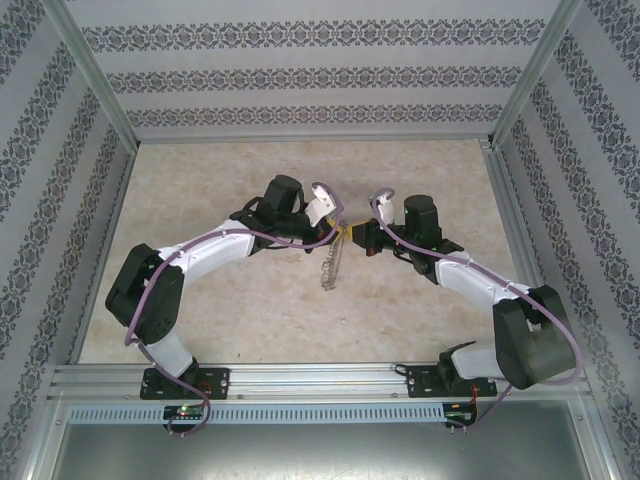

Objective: Put the keys on the keyring

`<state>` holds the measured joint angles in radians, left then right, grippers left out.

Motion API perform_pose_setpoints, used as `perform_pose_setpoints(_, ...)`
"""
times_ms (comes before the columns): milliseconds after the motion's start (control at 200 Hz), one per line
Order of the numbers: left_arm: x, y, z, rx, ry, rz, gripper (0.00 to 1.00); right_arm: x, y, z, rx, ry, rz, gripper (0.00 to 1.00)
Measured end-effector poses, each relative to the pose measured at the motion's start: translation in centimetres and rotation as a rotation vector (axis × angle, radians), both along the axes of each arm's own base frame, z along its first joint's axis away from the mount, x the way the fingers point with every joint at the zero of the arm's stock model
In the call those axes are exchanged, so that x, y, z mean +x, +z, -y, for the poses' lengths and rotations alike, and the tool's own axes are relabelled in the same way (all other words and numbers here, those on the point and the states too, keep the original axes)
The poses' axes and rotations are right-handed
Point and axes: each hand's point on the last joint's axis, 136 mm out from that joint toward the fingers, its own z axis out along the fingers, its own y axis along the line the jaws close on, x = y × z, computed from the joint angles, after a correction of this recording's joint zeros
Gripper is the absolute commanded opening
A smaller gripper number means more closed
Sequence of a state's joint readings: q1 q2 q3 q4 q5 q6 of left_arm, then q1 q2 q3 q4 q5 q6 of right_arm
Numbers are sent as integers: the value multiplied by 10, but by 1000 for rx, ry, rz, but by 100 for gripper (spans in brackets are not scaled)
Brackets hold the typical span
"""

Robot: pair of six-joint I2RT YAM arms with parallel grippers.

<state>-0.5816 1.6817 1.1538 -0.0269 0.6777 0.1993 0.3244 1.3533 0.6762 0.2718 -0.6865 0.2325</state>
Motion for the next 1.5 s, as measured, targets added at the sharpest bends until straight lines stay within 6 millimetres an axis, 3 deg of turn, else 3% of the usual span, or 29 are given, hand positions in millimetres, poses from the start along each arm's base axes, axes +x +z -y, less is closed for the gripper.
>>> perform_pose_setpoints(719,-4,2,-3,-13,1,20,0,2,7,5,23,-14,-1,0)
perform_pose_setpoints(959,-5,2,-2,-21,1,26,0,-3,-2,4,34,-3,-45,0)
perform_pose_setpoints(1204,-7,15,0,-47,-6,58,0,-2,-16,9,28,-26,-109,0)
perform_pose_setpoints(1464,-8,19,2,-56,-6,68,0,-3,-18,9,33,-32,-129,0)
perform_pose_setpoints(1504,-7,18,1,-55,-1,68,6,-3,-18,9,33,-32,-129,0)
